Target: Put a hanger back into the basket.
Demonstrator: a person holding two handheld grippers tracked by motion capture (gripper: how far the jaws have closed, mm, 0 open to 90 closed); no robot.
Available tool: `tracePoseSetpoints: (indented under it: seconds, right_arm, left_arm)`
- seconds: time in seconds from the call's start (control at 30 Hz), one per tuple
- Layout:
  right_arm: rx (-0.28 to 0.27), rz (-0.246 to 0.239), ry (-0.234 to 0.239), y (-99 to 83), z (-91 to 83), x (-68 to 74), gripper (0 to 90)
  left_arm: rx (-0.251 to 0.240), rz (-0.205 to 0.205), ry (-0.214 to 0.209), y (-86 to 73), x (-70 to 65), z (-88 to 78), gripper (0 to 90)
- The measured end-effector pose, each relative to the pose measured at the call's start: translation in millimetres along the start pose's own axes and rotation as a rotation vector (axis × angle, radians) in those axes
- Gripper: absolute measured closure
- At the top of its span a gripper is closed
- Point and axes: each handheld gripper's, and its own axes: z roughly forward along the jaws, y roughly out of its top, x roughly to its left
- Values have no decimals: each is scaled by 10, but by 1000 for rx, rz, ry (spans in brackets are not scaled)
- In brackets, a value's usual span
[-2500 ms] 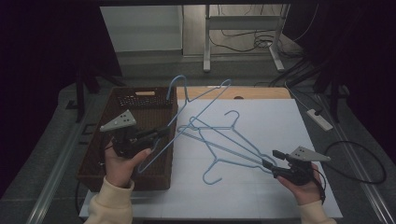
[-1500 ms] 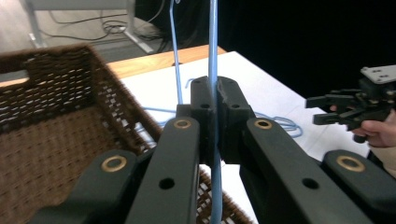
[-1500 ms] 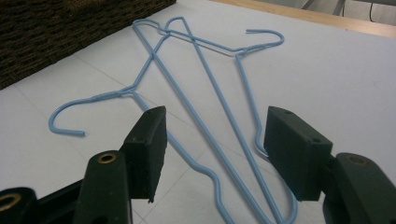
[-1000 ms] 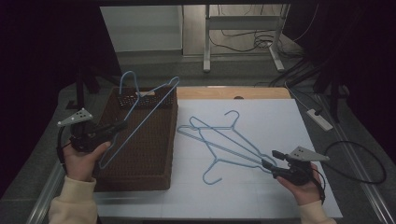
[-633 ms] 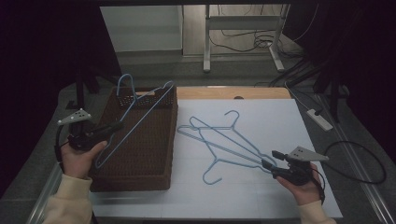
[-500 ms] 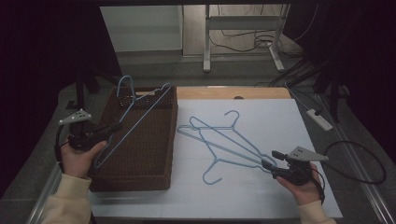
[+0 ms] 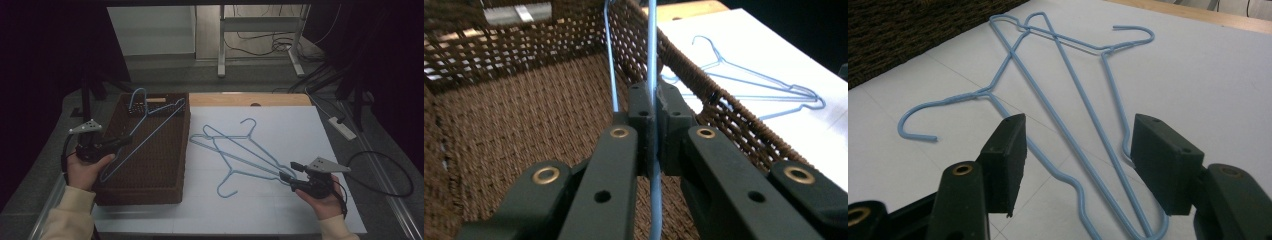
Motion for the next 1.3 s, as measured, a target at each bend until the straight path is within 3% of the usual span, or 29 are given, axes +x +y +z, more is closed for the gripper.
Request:
tracePoseSetpoints:
  seconds: [0.37, 0.4, 0.5, 0.63, 0.97, 1.17, 1.23, 1.27, 1.3]
  right_arm:
    - [6, -1, 3, -5, 11, 4, 402]
    - [7, 0, 3, -6, 11, 4, 403]
    - [7, 0, 4, -6, 11, 6, 403]
    - [6, 0, 7, -8, 16, 7, 402]
    - [17, -2, 8, -13, 27, 6, 401]
    - [21, -3, 11, -15, 28, 3, 401]
    - [20, -1, 12, -17, 29, 2, 400]
    - [20, -1, 12, -17, 29, 2, 400]
    - [20, 0, 11, -18, 29, 3, 400]
  left_arm:
    - [114, 8, 8, -50, 96, 217, 859]
    - [141, 12, 35, -61, 110, 259, 859]
    - [156, 2, 39, -61, 131, 277, 858]
    - [227, 10, 106, -75, 168, 335, 858]
    - [347, 20, 199, -113, 249, 453, 855]
    - [352, 14, 234, -123, 286, 467, 848]
    - [334, 13, 259, -117, 285, 458, 784]
    - [334, 13, 259, -117, 285, 458, 701]
    - [314, 15, 293, -105, 269, 444, 701]
